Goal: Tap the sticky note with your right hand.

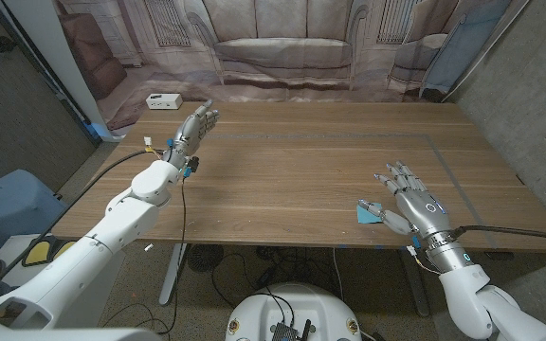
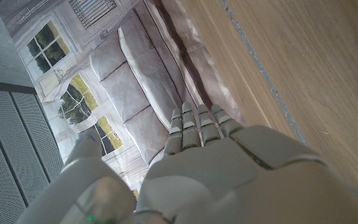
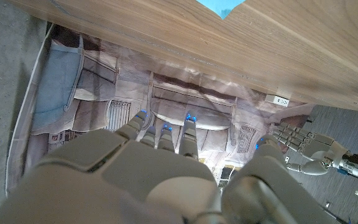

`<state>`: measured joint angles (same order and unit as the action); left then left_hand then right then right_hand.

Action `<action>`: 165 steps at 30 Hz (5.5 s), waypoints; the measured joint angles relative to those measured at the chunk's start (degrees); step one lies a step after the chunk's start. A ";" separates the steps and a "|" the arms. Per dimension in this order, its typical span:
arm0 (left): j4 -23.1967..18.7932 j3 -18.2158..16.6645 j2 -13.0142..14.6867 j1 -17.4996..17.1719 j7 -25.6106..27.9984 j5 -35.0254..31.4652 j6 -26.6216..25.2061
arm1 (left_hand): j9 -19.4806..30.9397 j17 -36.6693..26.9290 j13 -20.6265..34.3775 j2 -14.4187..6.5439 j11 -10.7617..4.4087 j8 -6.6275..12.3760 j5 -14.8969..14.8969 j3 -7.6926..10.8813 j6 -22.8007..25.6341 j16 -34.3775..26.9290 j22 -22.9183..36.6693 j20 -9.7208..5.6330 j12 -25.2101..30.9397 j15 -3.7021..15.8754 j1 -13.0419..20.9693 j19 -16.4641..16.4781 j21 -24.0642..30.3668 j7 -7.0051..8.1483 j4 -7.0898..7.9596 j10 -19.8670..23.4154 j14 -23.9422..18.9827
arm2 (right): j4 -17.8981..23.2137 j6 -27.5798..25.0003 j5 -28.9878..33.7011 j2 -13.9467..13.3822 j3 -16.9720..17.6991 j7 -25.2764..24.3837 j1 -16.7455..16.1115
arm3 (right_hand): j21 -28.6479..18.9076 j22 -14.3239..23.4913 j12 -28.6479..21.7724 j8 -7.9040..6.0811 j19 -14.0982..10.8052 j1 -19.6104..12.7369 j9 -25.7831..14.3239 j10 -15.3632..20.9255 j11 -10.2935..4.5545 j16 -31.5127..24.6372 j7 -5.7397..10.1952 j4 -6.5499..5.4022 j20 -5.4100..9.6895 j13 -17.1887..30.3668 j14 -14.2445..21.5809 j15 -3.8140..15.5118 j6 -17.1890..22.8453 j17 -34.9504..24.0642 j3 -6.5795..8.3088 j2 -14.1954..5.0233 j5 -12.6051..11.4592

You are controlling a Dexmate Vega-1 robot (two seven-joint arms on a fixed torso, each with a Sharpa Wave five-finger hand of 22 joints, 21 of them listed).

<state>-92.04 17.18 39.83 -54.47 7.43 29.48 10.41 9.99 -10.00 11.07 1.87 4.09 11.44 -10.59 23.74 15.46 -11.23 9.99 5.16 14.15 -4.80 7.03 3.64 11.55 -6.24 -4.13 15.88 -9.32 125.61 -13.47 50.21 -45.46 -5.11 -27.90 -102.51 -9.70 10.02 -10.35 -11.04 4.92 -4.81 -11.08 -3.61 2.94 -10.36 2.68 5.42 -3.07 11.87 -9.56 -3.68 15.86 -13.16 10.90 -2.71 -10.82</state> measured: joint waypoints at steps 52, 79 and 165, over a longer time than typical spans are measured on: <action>0.23 -1.18 -0.15 -0.77 0.91 0.68 0.48 | 0.29 0.00 -0.02 -0.92 -0.64 0.03 0.00 0.29 1.55 0.22 0.00 0.16 -0.46 0.41 0.29 0.17 0.00 0.30 -0.63 1.06 -1.03 | 1.34 -15.40 -8.74 -10.26 -13.55 10.17 11.48 | -0.72 0.25 -0.29 -2.18 4.91 -0.20 0.02 -6.22 -2.04 -0.72 4.11 -0.53 0.00 -0.01 0.02 0.00 7.41 0.12 1.70 -2.74 0.00; -0.43 -1.36 0.07 -0.94 1.57 0.62 -0.39 | 0.28 0.00 -0.02 -0.91 -0.51 -0.22 0.23 0.38 1.53 0.22 0.00 0.16 -0.47 0.41 0.29 0.17 0.00 0.31 -1.03 1.33 -1.02 | 0.10 -17.57 -12.26 -13.55 -19.97 11.01 17.37 | -1.61 0.24 -0.91 -2.17 4.91 -1.04 0.16 -6.13 -2.56 -1.17 4.48 -0.20 0.00 -0.02 0.02 0.00 8.41 0.11 2.49 -3.58 0.00; 1.21 0.41 -0.63 1.15 0.70 0.56 -1.63 | 0.27 0.00 -0.02 -1.51 -0.72 -0.42 0.23 0.37 1.73 0.43 0.00 0.91 -1.13 0.41 0.29 0.03 0.00 0.51 -1.48 1.54 -1.02 | -1.68 -20.21 -23.91 -16.58 -22.63 5.43 19.53 | -2.49 0.24 -1.98 -1.73 4.90 -1.49 0.31 -6.22 -2.64 -2.38 2.94 0.43 -1.25 -0.02 -0.28 -0.31 10.56 0.36 3.12 -3.11 0.23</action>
<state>-90.83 17.59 39.20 -53.32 8.13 30.04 8.77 10.26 -10.00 11.05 0.36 3.37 11.02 -10.36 24.12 17.19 -10.80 9.99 6.06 13.02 -4.39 7.32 3.67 11.55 -5.73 -5.61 17.42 -10.34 123.94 -33.69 26.30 -62.04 -27.75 -22.47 -82.97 -12.19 10.26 -12.33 -12.77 9.82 -6.29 -10.77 -9.83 0.31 -12.74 5.62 5.85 -4.32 11.85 -9.84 -3.99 26.42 -12.79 14.02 -5.82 -10.59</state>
